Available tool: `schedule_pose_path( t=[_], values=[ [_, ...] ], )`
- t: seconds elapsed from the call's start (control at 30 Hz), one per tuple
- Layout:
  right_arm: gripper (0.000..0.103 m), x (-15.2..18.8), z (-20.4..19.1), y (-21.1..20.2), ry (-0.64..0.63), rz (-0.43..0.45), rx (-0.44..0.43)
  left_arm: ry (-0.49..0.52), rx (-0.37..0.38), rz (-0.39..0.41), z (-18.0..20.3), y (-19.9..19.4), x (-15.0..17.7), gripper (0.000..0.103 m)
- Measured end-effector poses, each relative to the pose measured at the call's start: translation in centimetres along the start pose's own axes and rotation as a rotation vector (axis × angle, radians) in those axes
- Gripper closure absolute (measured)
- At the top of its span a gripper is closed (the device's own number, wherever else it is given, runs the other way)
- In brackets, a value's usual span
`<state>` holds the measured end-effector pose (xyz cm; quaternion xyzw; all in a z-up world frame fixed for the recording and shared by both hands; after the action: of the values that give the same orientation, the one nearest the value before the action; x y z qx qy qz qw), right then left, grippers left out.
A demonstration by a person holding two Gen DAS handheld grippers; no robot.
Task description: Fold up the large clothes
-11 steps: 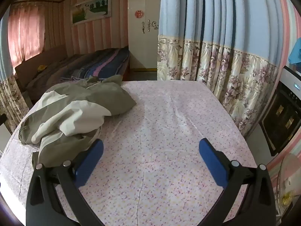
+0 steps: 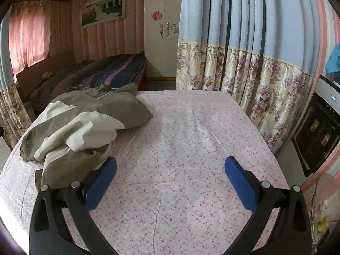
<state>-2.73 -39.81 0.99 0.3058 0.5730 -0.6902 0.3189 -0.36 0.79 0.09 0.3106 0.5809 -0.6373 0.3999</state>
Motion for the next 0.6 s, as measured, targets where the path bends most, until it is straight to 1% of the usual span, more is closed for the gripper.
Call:
schedule_pose_path(
  t=[0.13,0.2,0.37,0.6],
  values=[
    [0.002,-0.2,0.6,-0.3,-0.005,0.002,0.001,-0.022,0.001,-0.012,-0.7,0.0,0.1,0.003],
    [0.002,0.4,0.9,0.3,0.006,-0.001,0.003,-0.021,-0.005,-0.015,-0.9,0.0,0.1,0.003],
    [0.002,0.3,1.1,0.3,0.006,-0.003,0.002,-0.013,-0.018,-0.023,-0.5,0.8,0.4,0.003],
    [0.002,0.6,0.5,0.7,-0.008,-0.01,0.001,-0.014,-0.024,-0.037,-0.7,1.1,0.7,0.003]
  ],
)
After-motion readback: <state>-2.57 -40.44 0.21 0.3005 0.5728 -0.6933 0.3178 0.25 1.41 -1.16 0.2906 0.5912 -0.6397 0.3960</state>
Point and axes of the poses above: each gripper's, at about its wrist camera, not at the fingertips, and y roughly the way its jaws point, z to its right, x to its underside, the point moved 1 cm from there along y, roughly the way its jaws point, and after that the axes turned 9 degrees about -y, right-handed, at the moved point
